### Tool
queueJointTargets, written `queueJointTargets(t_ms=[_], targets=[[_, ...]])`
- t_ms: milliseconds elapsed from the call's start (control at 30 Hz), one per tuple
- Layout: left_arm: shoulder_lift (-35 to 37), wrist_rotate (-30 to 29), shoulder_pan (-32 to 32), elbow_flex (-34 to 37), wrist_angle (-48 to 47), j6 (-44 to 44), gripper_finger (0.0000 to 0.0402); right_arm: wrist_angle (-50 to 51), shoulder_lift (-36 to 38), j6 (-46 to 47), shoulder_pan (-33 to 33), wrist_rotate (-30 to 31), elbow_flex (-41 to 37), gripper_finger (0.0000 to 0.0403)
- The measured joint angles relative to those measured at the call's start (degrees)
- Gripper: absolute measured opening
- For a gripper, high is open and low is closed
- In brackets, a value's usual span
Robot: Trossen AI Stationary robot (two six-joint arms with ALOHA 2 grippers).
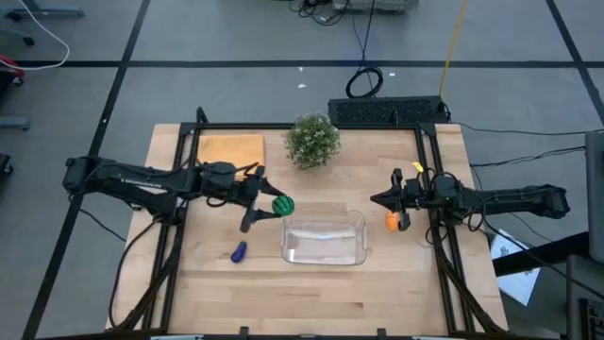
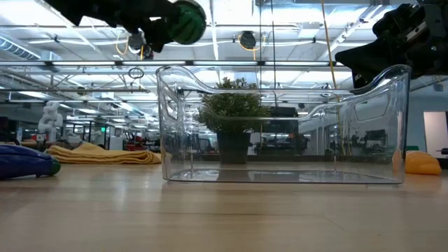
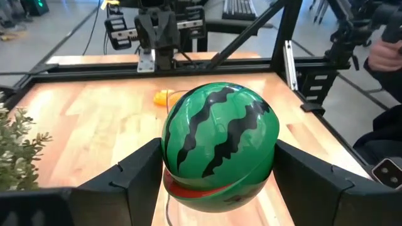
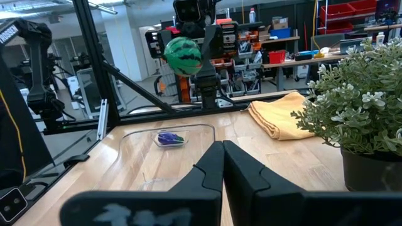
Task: Pick and placing Produce into tupperware
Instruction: Put the watermelon into the transparent bin
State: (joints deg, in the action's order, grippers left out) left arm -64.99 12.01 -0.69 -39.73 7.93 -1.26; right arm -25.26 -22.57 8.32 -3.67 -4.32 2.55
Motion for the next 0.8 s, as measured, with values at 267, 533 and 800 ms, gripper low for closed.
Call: queueJointTargets(t_ms=[267, 533, 800], targets=[[-6.1, 0.1, 0.0, -4.8, -3.5, -0.9, 0.0264, 0.0, 0.0, 0.0, 0.0, 0.0, 0.0, 0.0000], [-10.9, 0.2, 0.0, -11.7, -9.8, -1.7, 0.0264, -0.1, 0.0, 0.0, 0.0, 0.0, 0.0, 0.0000], [-12.5, 0.2, -0.2, -15.5, -13.1, -3.4, 0.0264, 0.2, 0.0, 0.0, 0.0, 0.0, 0.0, 0.0000]])
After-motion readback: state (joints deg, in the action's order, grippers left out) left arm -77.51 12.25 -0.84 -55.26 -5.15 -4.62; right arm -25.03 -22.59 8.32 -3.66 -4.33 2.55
